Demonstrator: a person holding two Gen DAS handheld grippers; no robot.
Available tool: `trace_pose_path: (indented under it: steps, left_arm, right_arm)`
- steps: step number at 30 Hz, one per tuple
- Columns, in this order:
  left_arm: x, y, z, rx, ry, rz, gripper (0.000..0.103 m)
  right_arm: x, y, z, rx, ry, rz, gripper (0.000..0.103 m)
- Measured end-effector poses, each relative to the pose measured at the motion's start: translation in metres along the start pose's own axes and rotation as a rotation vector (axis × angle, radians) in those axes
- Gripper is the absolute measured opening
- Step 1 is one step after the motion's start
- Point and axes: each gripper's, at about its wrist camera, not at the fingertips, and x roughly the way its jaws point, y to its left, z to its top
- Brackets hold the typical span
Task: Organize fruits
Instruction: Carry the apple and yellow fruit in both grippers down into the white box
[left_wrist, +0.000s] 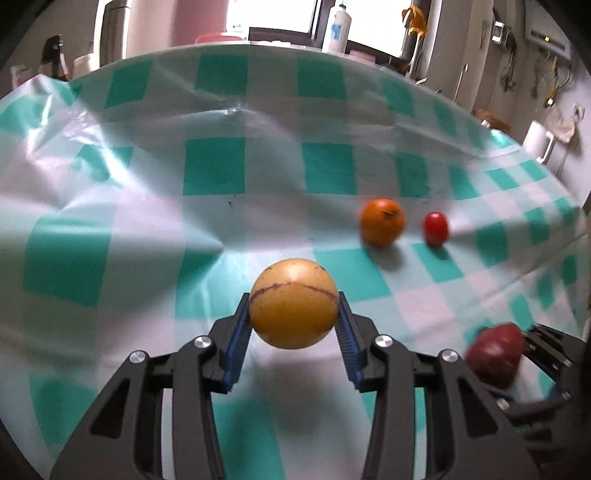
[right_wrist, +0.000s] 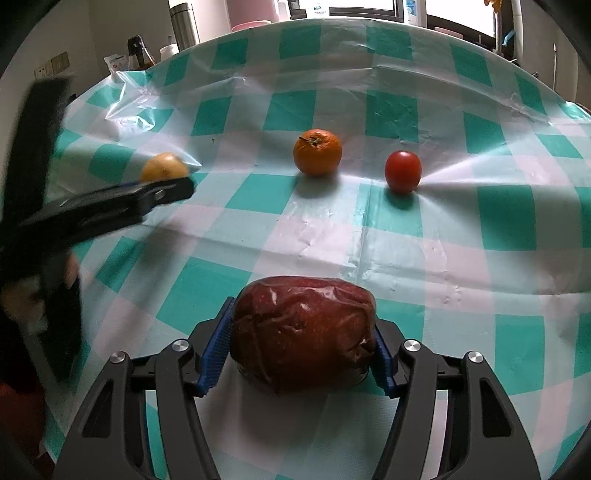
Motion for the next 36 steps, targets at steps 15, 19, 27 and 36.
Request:
trace_pose_path:
  steps: [15, 19, 27, 36]
  left_arm:
    - [-0.047, -0.027, -0.04, -0.005, -0.067, -0.053, 0.044]
    - [-0.051, -0.023, -0.042, -0.017, -0.074, -0.052, 0.044]
    - [-0.064, -0.029, -0.053, -0.015, -0.097, -0.097, 0.044]
    - [-0.081, -0.053, -0.074, 0.008, -0.091, -0.144, 0.044]
  right_arm:
    - [-0.055, -0.001, -0.05, 0.167, -0.126, 0.057, 0.06]
    - [-0.062, -0.001, -0.056, 0.193, -0.136, 0.044, 0.06]
    - [-0.079, -0.007, -0.073, 0.237, -0.166, 0.068, 0.06]
    - [-0.102, -0.021, -0.094, 0.262, -0.198, 0.081, 0.06]
